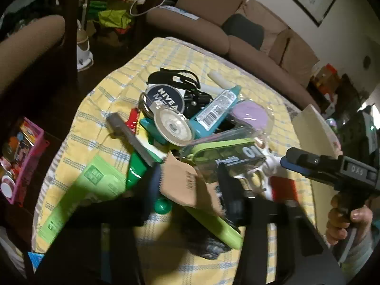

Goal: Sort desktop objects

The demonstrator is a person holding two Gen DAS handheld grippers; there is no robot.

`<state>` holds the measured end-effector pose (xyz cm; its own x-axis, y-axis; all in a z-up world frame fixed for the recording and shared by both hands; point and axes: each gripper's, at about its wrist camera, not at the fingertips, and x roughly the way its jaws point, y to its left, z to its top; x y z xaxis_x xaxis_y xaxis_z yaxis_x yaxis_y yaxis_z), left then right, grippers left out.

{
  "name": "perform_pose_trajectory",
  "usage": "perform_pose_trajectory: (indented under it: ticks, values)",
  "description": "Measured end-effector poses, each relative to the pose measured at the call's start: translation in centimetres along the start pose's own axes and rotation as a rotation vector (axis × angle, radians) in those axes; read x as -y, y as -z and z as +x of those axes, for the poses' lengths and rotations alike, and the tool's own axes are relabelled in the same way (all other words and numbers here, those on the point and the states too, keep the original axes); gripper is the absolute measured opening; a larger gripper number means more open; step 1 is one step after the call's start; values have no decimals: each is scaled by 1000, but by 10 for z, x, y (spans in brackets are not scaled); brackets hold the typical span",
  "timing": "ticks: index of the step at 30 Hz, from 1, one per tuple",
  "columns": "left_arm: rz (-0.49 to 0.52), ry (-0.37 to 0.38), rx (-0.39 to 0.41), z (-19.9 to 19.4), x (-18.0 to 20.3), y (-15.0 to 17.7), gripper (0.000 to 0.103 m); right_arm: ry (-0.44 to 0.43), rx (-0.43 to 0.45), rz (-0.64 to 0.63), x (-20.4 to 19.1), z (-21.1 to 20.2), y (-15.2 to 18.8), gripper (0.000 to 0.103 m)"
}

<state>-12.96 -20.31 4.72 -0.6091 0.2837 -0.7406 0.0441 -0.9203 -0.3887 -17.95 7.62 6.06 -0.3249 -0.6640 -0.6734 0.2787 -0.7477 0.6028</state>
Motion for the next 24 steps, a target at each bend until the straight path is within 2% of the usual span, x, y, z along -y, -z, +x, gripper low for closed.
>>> perform_pose_trajectory:
  ticks: [2, 7, 13, 14, 15, 16, 17, 18, 21, 23, 24]
  values:
    - [-12, 12, 16, -3, -2, 1, 9, -7, -4, 2, 1, 3, 0, 49]
    - [8, 10, 20, -9, 0, 6, 4, 18, -7, -33, -5, 7, 0, 49]
    - [10, 75, 22, -28, 3, 15, 4, 44, -1, -84, -15, 10, -7, 49]
    - [7, 57, 39, -33, 3, 14, 8, 54, -7, -94, -16, 11, -7, 49]
    - [6, 40, 73, -41, 3, 9, 17, 64, -15, -101, -18, 14, -9, 49]
    - [2, 50, 94, -46, 3, 4, 23, 70, -22, -103, -18, 16, -10, 49]
    - [-3, 72, 103, -48, 4, -3, 36, 72, -27, -102, -18, 18, -11, 49]
    - [-4, 84, 101, -48, 6, -8, 44, 75, -36, -99, -18, 22, -13, 49]
    - [47, 143, 40, -32, 23, -26, 46, 66, -64, -69, -14, 30, -15, 49]
    - [91, 115, -33, -9, 33, -32, 46, 63, -83, -56, -12, 37, -14, 49]
    - [110, 101, -64, 3, 37, -34, 42, 65, -86, -55, -11, 39, -13, 49]
